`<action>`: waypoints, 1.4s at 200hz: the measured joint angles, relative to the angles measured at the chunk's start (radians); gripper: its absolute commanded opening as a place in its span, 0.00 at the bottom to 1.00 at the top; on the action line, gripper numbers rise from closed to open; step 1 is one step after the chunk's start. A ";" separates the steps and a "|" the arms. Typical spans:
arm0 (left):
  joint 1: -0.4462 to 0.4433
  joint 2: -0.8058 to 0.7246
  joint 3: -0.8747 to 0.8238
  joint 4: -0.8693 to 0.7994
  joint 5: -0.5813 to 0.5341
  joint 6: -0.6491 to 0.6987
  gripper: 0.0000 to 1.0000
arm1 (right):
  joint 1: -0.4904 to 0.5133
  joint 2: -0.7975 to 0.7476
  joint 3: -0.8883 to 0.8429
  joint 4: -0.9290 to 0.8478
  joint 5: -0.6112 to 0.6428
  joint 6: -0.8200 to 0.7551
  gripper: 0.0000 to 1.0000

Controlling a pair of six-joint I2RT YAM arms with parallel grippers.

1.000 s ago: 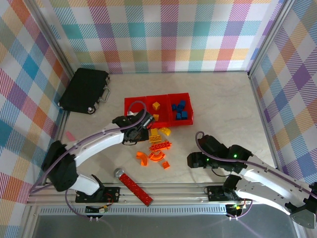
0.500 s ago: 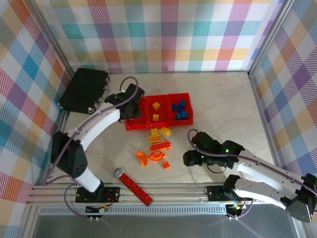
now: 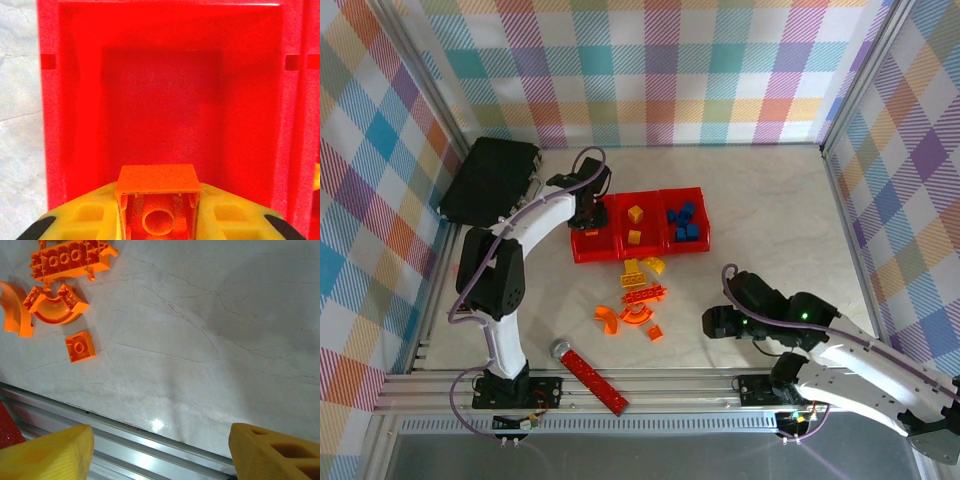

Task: Sort the legos into containers by color
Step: Place the lego in the container, then pick up the lego from the middle-left of the table.

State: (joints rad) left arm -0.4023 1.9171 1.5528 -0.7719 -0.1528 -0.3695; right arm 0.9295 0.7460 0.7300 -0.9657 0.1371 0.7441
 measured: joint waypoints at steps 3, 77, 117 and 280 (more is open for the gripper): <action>0.000 0.004 0.002 0.000 0.003 0.000 0.31 | 0.000 -0.001 0.000 -0.002 0.001 0.001 0.72; 0.006 0.046 0.023 0.015 0.015 0.027 0.43 | 0.000 -0.008 0.000 -0.027 0.008 0.012 0.72; 0.006 0.046 0.033 0.015 0.033 0.032 0.42 | 0.000 -0.026 0.000 -0.028 0.008 0.028 0.73; -0.232 -0.661 -0.535 -0.036 0.017 -0.246 0.57 | 0.000 0.114 0.000 0.079 -0.024 0.027 0.74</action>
State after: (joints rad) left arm -0.6346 1.2564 1.0176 -0.8078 -0.1360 -0.6151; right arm 0.9295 0.8604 0.7296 -0.8871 0.1135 0.7708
